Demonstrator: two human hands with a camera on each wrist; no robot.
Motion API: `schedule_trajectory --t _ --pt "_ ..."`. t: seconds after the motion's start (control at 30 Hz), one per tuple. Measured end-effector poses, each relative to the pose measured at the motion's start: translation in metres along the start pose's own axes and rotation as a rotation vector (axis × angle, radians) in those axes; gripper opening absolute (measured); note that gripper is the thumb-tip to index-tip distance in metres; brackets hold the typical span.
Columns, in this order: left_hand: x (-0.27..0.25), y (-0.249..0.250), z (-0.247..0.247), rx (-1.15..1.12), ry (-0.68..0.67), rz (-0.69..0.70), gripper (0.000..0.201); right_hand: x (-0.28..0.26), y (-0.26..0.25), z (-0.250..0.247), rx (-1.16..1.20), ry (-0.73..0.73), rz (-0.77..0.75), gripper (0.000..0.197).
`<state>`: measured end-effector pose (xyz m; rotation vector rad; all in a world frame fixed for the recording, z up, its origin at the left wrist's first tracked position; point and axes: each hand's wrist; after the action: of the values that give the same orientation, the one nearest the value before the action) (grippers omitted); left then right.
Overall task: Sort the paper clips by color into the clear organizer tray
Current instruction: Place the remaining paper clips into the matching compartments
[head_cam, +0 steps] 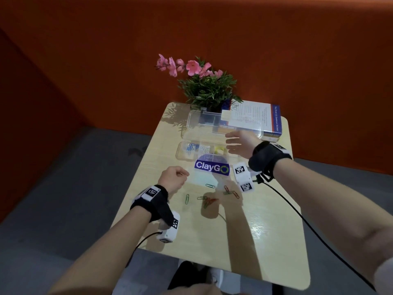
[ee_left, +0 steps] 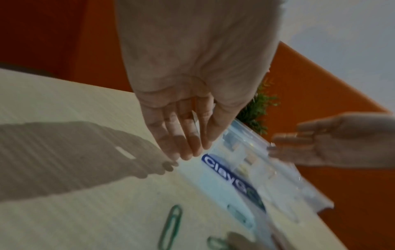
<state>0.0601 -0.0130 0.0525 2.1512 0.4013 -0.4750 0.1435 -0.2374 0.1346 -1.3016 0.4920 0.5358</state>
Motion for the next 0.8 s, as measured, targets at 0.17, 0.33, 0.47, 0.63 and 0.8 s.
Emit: schedule_trajectory --t 0.17,0.33,0.47,0.63,0.8 --pt "-0.012 0.000 0.009 0.408 -0.019 0.077 0.010 -0.025 0.043 -0.015 -0.413 -0.099 -0.009 0.012" --pt "-0.015 0.005 0.026 0.522 -0.006 0.232 0.017 -0.028 0.106 -0.028 -1.136 0.027 -0.134 0.009" --pt "-0.014 0.015 0.042 0.570 0.000 0.397 0.022 -0.032 0.132 -0.026 -1.193 0.106 -0.275 0.010" --pt "-0.007 0.027 0.057 0.768 -0.069 0.485 0.030 -0.030 0.133 -0.022 -1.364 0.058 -0.242 0.021" --pt "-0.003 0.035 0.057 0.885 -0.082 0.494 0.016 -0.028 0.136 -0.021 -1.374 0.046 -0.259 0.025"
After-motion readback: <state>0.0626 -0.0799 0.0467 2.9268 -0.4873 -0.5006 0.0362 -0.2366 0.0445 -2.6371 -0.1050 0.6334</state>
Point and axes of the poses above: each hand's wrist, its own x-axis towards the middle knuckle, its own z-axis out of the palm, y = z × x, and after that the axes turned 8 degrees about x, right-handed
